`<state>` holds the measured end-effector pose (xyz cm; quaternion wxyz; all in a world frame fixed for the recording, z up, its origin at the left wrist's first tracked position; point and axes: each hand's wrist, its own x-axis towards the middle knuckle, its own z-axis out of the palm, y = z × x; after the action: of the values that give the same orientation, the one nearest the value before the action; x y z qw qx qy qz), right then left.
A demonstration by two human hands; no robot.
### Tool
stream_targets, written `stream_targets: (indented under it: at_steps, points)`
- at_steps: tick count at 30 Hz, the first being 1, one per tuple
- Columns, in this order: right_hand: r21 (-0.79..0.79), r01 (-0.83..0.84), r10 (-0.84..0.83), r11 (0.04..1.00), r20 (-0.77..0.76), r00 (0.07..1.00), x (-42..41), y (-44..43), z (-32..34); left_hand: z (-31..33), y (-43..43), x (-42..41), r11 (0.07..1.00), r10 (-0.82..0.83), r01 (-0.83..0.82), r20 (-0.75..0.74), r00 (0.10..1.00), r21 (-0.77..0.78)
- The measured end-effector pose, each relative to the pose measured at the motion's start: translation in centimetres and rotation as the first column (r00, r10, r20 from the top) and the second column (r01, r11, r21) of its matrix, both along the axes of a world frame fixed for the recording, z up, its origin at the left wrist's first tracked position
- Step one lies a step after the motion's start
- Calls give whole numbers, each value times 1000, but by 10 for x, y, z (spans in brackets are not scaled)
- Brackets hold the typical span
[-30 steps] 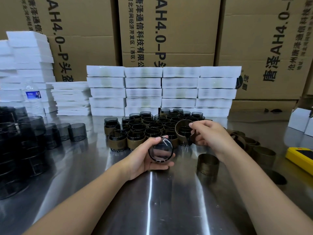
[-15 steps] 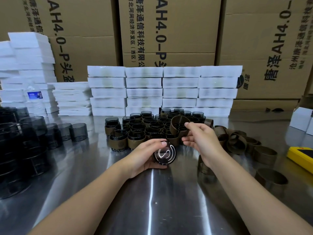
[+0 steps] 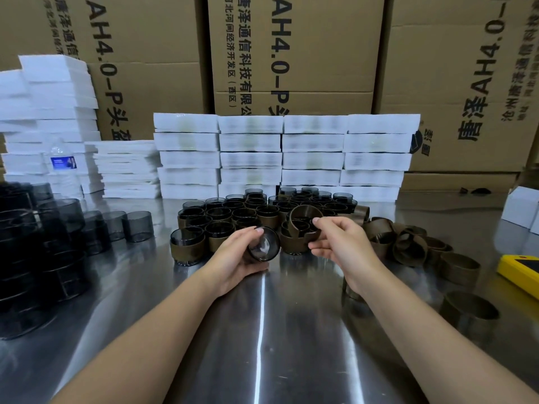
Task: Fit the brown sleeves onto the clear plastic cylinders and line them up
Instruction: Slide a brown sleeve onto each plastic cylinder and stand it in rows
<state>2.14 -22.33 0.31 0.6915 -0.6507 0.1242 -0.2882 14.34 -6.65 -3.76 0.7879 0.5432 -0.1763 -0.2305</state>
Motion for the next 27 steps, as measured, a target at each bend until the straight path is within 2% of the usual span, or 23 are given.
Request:
stream_targets:
  at_steps: [2, 12, 16, 24, 27]
  points:
    - [-5, -18, 18, 1000, 0, 1000, 1, 2, -1, 2, 2, -1, 1000, -23, 23, -30, 999, -19]
    - [-57, -136, 137, 989, 5, 991, 4, 15, -7, 7, 0, -19, 992, -123, 122, 29, 992, 28]
    - [-84, -139, 140, 987, 5, 990, 4, 17, -9, 9, -1, -22, 989, -131, 130, 14, 991, 74]
    - [-112, -161, 162, 980, -8, 987, 5, 17, -13, 8, 1, -28, 966, -253, 244, 106, 962, 86]
    - [-120, -175, 175, 977, -12, 985, 6, 18, -13, 6, 1, -29, 969, -242, 235, 97, 965, 76]
